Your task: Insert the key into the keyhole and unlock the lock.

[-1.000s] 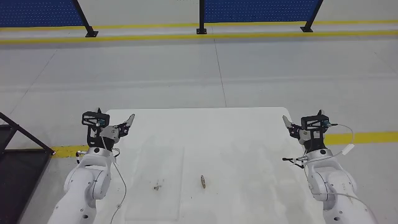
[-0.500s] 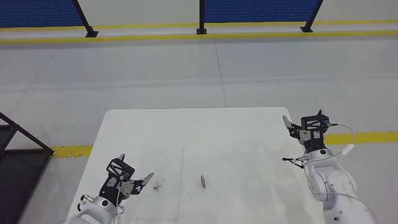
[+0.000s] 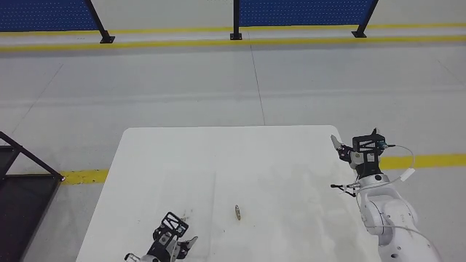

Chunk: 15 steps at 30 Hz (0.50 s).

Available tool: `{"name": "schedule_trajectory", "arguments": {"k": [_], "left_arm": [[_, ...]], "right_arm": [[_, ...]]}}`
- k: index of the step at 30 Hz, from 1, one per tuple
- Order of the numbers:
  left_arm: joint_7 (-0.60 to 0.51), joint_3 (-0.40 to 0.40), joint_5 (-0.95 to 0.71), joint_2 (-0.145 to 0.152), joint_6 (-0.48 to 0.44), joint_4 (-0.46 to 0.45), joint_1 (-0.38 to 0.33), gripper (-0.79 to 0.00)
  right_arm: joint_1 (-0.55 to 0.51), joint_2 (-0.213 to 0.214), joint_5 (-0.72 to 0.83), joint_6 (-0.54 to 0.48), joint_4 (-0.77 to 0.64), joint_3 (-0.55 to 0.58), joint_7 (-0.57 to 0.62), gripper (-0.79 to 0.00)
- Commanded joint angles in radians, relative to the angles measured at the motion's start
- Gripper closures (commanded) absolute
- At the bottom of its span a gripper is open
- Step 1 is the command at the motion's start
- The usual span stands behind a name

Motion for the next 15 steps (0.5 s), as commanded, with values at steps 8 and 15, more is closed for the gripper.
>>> {"name": "schedule_trajectory", "arguments": {"k": [8,15], "left_arm": [[-0.052,0.049,-0.013,-0.012,0.092,0.062,-0.083,-0.637],[-0.066,0.056,-0.03,-0.015,0.111,0.096,-0.115,-0.576]], "right_arm": [[0.0,0.0,0.0,0.0,0.0,0.0,0.0,-0.785],[0.0,0.0,0.0,0.0,0.0,0.0,0.0,-0.785]]}}
